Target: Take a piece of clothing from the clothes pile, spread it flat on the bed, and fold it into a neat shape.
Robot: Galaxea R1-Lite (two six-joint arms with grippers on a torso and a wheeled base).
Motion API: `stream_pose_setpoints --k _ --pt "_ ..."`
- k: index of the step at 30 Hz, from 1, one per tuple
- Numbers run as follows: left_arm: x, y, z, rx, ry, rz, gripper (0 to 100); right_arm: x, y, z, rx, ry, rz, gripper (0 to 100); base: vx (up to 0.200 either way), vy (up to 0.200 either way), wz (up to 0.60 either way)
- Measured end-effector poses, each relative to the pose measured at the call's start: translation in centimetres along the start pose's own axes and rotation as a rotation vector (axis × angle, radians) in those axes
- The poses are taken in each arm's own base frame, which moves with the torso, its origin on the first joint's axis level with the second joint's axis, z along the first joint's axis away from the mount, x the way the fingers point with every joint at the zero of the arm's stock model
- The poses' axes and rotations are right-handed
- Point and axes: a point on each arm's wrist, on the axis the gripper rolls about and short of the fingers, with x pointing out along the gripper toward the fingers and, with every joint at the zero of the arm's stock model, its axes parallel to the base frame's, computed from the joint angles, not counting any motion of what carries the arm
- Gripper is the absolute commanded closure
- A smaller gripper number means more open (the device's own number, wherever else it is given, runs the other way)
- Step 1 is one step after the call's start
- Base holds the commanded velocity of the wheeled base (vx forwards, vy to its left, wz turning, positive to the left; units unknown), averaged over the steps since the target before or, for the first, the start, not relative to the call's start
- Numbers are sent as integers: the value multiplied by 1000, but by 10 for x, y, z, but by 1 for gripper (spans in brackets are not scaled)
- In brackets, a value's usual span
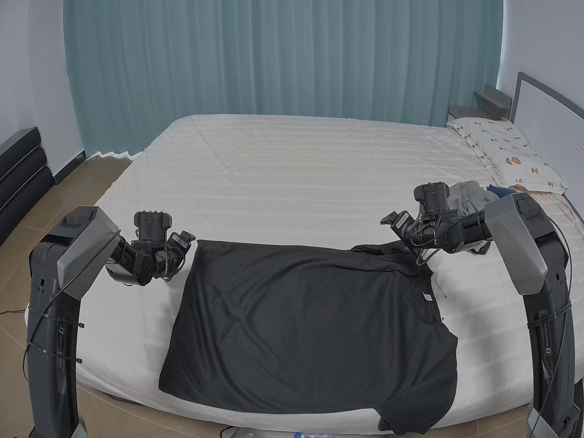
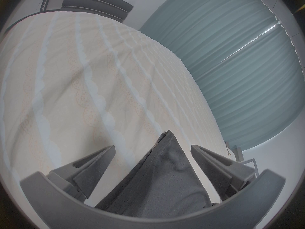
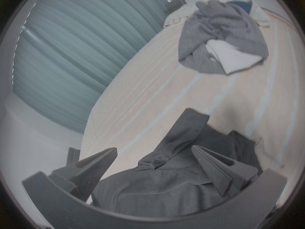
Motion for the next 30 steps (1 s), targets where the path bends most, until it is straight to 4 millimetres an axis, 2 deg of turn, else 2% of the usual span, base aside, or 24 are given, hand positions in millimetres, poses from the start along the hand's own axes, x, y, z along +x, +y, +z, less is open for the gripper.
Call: stream_pose_setpoints --k 9,20,21,30 --pt "0 0 0 1 0 0 0 26 -8 -12 43 4 1 0 0 0 0" --pt "0 0 0 1 -1 -2 0 43 -17 -20 71 9 -19 0 0 0 0" --pt "0 0 0 1 -1 -2 0 43 -18 -21 71 10 -20 100 0 0 0" --pt "0 0 0 1 -2 -3 0 41 -18 -17 74 -4 -32 100 0 0 0"
